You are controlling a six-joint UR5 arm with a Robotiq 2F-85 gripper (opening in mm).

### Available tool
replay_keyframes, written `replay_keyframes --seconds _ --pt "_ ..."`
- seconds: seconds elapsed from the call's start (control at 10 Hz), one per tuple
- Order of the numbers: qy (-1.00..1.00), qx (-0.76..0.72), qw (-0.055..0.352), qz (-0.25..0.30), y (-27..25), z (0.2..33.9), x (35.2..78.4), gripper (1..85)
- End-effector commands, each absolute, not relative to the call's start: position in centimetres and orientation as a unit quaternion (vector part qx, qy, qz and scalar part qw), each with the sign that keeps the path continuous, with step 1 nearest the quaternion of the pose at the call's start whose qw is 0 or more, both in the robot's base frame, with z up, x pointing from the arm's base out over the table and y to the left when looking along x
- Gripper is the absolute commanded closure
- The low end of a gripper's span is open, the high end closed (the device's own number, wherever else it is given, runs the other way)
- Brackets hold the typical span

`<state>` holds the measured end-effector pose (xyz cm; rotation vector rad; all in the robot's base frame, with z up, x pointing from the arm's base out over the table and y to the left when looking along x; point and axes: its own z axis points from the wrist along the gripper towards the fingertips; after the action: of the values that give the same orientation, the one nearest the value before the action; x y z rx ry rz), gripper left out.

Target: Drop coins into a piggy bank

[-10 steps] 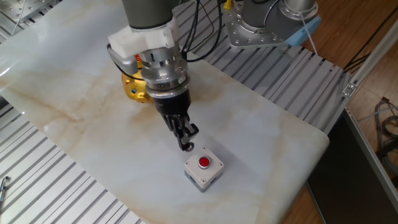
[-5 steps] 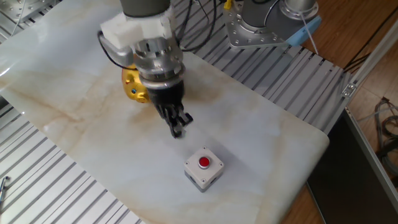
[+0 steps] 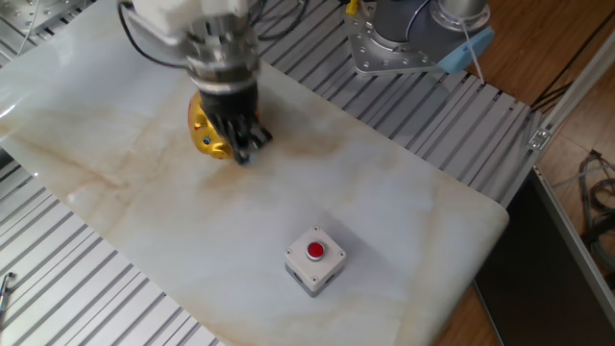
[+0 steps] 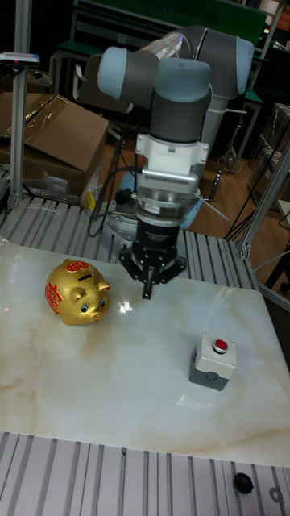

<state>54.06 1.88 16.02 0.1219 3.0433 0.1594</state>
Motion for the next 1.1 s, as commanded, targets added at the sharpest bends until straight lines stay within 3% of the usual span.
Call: replay_keyframes --seconds 0.0,0.3,1.0 --pt "0.999 -0.003 0.045 0.011 -3.5 17.3 51.9 84.7" --pt "0.998 0.005 0.062 -0.009 -8.3 16.9 50.9 84.7" --pt "0.975 0.199 0.068 0.071 -8.0 15.9 50.4 84.7"
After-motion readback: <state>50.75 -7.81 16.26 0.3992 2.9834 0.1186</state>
